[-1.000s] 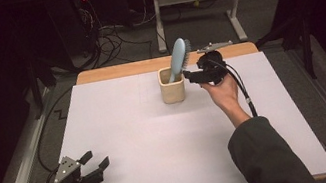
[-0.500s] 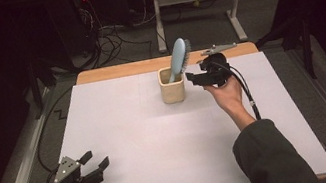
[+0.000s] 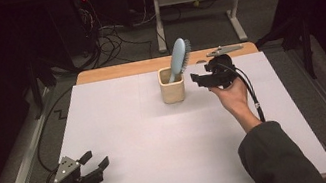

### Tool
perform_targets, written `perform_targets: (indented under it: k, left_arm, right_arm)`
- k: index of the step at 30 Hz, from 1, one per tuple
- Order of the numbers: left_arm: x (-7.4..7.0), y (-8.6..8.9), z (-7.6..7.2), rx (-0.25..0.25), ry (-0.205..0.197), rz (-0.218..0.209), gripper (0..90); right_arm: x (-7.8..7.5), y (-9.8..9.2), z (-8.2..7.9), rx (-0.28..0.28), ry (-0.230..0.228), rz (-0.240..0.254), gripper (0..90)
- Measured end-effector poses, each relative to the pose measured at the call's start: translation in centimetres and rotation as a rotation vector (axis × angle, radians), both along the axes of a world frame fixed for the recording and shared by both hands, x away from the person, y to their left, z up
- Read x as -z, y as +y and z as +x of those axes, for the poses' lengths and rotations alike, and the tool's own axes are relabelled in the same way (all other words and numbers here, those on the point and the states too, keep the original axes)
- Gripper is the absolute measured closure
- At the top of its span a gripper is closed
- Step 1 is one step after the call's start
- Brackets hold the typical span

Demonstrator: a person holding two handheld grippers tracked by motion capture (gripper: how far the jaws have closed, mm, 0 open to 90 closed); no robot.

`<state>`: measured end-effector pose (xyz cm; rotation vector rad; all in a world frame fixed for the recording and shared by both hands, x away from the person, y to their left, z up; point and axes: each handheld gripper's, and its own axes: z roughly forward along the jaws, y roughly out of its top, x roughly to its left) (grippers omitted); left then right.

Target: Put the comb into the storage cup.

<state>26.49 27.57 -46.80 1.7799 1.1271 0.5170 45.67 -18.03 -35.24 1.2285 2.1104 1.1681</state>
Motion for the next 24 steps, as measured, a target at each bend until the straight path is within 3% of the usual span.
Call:
perform_targets:
  k: [24]
  left_arm:
    - [0.0, -0.1, 0.0, -0.005, 0.001, 0.000, 31.5]
  right_arm:
    - [0.4, -2.0, -1.3, 0.012, -0.009, 0.008, 34.9]
